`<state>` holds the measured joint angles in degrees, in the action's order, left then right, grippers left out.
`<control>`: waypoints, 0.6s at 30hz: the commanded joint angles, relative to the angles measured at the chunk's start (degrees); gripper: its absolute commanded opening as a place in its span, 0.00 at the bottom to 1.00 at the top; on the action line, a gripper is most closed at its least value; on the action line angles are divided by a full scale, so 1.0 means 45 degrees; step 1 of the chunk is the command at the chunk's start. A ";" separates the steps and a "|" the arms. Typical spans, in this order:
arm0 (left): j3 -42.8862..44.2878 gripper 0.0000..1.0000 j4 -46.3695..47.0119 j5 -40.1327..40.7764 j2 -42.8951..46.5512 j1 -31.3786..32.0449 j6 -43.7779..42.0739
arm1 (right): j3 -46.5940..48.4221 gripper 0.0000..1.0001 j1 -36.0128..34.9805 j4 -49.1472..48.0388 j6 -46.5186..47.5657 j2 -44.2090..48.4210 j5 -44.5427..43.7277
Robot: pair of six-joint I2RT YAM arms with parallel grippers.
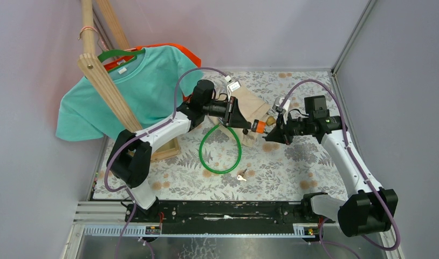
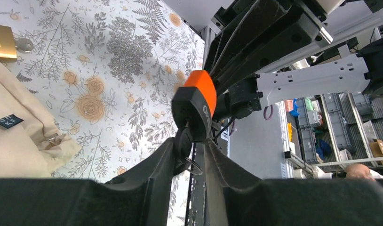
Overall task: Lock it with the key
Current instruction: Pick up the lock from the center of the board.
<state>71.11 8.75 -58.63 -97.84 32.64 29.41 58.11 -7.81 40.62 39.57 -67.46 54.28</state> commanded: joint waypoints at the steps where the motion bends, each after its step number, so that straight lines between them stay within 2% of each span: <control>1: -0.0452 0.41 0.1619 -0.0983 0.0488 0.0168 0.0747 | 0.0720 0.00 0.0071 -0.1257 -0.0316 0.0012 0.0859; 9: -0.0805 0.65 0.2371 -0.1174 0.0726 0.0197 0.1054 | 0.0754 0.00 0.0050 -0.1215 -0.0299 -0.0126 0.1470; 15: -0.0619 0.68 0.2170 -0.0863 0.0486 0.0207 0.0862 | 0.0768 0.00 -0.0097 -0.1154 -0.0395 -0.0184 0.1662; 18: -0.0538 0.69 0.1342 -0.0464 0.0685 0.0208 -0.0481 | 0.0818 0.00 -0.0135 -0.0972 -0.0265 -0.0146 0.1687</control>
<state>67.59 14.33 -61.45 -96.68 33.06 32.84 58.35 -7.88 37.80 38.48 -68.42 58.19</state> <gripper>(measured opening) 0.684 0.059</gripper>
